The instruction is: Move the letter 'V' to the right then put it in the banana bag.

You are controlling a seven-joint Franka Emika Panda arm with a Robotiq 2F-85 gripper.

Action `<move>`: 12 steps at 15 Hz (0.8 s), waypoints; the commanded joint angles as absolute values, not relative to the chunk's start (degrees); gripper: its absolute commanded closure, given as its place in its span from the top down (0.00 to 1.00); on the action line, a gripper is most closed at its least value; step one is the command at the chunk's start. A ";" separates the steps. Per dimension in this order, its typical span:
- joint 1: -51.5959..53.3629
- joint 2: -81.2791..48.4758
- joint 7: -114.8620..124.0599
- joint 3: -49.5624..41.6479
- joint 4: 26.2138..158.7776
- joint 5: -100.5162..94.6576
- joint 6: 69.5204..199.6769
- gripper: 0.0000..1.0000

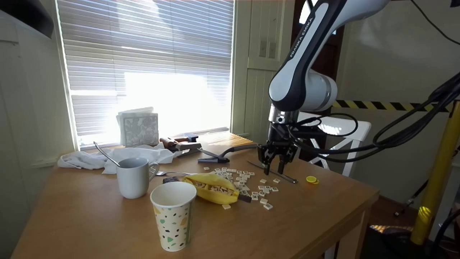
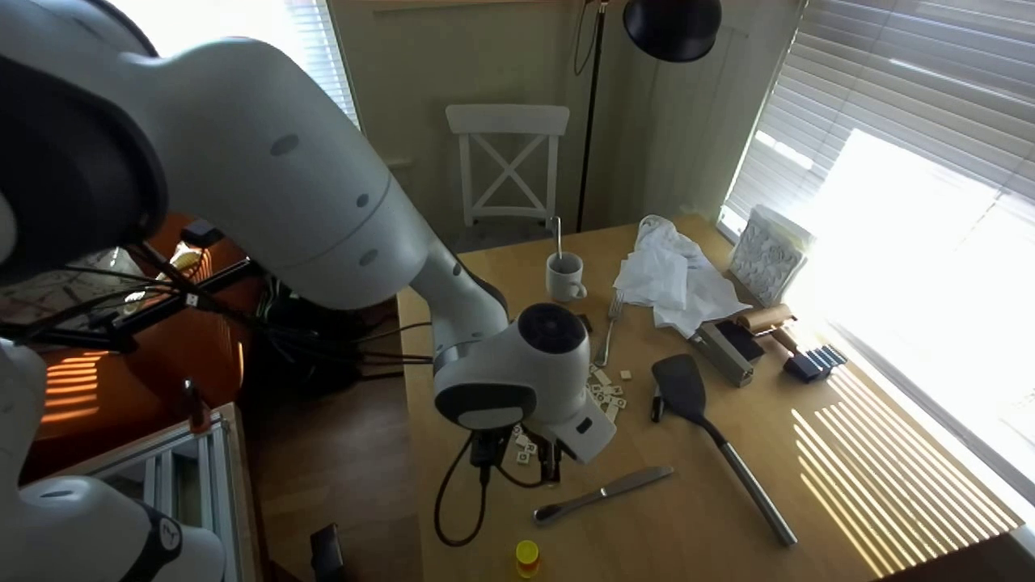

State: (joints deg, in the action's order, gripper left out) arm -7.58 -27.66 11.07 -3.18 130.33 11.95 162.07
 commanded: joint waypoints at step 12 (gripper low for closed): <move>2.44 -13.05 13.05 -10.67 135.81 -5.02 148.84 1.00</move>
